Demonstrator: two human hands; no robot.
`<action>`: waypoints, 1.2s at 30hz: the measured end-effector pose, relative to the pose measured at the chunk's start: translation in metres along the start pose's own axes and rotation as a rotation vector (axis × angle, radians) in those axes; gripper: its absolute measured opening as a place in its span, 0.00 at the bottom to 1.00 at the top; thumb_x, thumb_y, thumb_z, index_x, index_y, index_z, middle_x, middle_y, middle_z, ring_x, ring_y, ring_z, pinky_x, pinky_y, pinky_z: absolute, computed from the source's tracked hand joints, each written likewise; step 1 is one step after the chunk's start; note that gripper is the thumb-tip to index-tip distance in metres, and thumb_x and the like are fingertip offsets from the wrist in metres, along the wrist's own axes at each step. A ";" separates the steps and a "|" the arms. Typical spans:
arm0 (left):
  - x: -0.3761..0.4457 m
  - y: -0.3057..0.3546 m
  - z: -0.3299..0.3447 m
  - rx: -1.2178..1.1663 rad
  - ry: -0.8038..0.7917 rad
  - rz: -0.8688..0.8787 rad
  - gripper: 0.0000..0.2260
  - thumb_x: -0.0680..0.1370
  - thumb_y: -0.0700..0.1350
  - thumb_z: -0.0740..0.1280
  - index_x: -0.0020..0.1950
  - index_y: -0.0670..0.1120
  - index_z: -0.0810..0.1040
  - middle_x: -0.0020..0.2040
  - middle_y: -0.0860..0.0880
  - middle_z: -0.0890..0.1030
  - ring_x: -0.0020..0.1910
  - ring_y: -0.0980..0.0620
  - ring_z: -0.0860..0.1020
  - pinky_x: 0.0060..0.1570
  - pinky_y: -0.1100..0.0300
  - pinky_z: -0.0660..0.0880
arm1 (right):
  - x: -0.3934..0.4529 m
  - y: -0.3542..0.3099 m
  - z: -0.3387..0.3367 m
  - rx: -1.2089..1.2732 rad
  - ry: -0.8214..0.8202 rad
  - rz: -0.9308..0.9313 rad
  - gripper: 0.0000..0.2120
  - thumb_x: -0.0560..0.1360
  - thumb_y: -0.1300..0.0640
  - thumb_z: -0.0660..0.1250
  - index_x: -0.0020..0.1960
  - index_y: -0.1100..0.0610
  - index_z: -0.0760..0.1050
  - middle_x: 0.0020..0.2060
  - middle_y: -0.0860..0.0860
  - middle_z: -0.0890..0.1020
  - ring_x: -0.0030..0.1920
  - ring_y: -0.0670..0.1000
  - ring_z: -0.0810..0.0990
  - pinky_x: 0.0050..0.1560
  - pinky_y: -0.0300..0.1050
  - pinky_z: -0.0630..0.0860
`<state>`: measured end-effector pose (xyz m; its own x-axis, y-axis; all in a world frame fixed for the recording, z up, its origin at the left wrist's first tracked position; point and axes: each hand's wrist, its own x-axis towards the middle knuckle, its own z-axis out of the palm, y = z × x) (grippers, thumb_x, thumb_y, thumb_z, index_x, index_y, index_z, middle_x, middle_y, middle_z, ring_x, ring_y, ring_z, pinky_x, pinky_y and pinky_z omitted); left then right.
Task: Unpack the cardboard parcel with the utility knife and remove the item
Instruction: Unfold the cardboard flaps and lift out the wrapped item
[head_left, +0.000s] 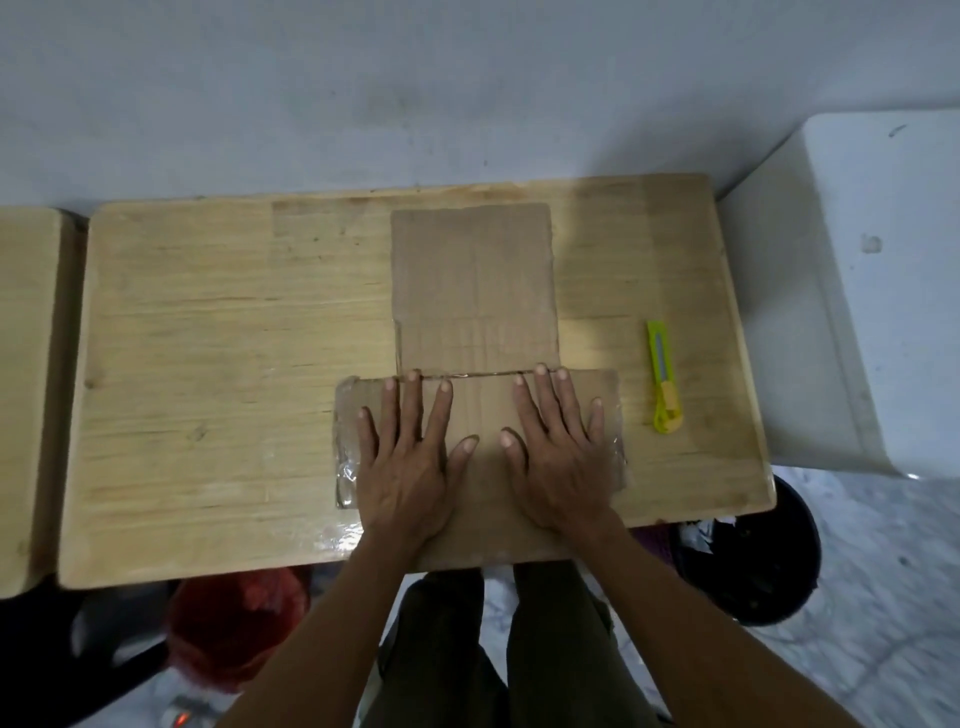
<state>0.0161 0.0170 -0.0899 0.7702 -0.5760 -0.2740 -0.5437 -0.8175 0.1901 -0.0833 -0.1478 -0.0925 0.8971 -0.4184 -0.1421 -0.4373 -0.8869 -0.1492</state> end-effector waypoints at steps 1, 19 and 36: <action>-0.001 0.000 0.002 -0.002 0.016 -0.001 0.32 0.82 0.66 0.49 0.83 0.54 0.49 0.83 0.44 0.47 0.82 0.42 0.43 0.78 0.38 0.46 | 0.000 0.001 0.002 -0.017 0.017 -0.008 0.29 0.82 0.41 0.51 0.80 0.51 0.55 0.80 0.52 0.54 0.80 0.54 0.50 0.76 0.65 0.50; 0.006 0.012 0.007 0.038 0.080 -0.098 0.34 0.81 0.67 0.46 0.83 0.52 0.49 0.83 0.47 0.46 0.82 0.45 0.41 0.78 0.36 0.46 | 0.027 0.013 0.004 -0.007 0.189 -0.092 0.28 0.80 0.41 0.54 0.77 0.50 0.63 0.78 0.52 0.62 0.79 0.54 0.57 0.72 0.65 0.60; 0.043 0.013 -0.044 -0.374 0.351 -0.288 0.24 0.81 0.56 0.58 0.72 0.43 0.69 0.73 0.39 0.69 0.72 0.39 0.66 0.72 0.40 0.62 | 0.076 0.018 -0.047 0.522 0.268 0.144 0.17 0.78 0.53 0.60 0.64 0.56 0.76 0.63 0.52 0.77 0.65 0.52 0.71 0.66 0.53 0.70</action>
<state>0.0571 -0.0186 -0.0573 0.9685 -0.2445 -0.0477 -0.1904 -0.8500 0.4911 -0.0201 -0.2053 -0.0600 0.7814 -0.6224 0.0450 -0.4684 -0.6327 -0.6167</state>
